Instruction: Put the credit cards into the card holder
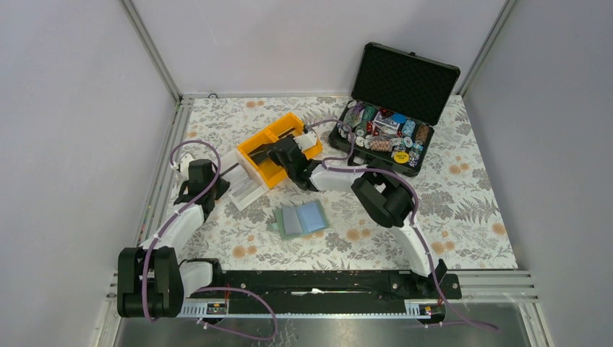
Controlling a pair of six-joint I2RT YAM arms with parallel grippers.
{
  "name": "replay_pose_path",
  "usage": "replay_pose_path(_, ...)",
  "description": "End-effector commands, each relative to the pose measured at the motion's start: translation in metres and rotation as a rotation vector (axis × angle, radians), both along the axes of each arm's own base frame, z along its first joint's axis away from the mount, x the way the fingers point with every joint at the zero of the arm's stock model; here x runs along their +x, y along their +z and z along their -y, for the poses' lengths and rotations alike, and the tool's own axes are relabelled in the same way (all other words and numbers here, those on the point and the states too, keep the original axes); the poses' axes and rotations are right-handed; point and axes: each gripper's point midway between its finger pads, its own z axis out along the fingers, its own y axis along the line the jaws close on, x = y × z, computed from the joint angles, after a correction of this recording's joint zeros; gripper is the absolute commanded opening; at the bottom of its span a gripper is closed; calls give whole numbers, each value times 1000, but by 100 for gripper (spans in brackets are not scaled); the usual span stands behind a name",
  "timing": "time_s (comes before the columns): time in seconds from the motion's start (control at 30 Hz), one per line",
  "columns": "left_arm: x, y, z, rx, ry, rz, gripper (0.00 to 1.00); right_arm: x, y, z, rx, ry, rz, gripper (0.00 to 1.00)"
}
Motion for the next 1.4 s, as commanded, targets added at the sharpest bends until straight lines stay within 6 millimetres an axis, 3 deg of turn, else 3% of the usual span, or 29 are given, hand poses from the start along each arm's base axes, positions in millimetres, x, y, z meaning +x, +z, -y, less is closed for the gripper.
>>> replay_pose_path(0.0,9,26,-5,32,5,91,14,-2,38,16,41,-29,64,0)
replay_pose_path(0.1,9,27,-6,37,10,94,14,-13,32,22,32,-9,48,0)
replay_pose_path(0.23,9,29,-5,35,7,98,15,-25,18,12,9,39,10,0)
replay_pose_path(0.4,8,30,-5,35,4,101,15,-33,2,5,-36,41,-8,10)
replay_pose_path(0.77,9,28,-2,23,-4,104,15,-27,-28,-4,-188,-34,-74,28)
replay_pose_path(0.93,9,28,-2,19,-5,106,15,-28,-45,1,-241,-77,-117,37)
replay_pose_path(1.37,8,26,0,12,-11,107,14,-17,-62,-8,-254,-114,-141,41)
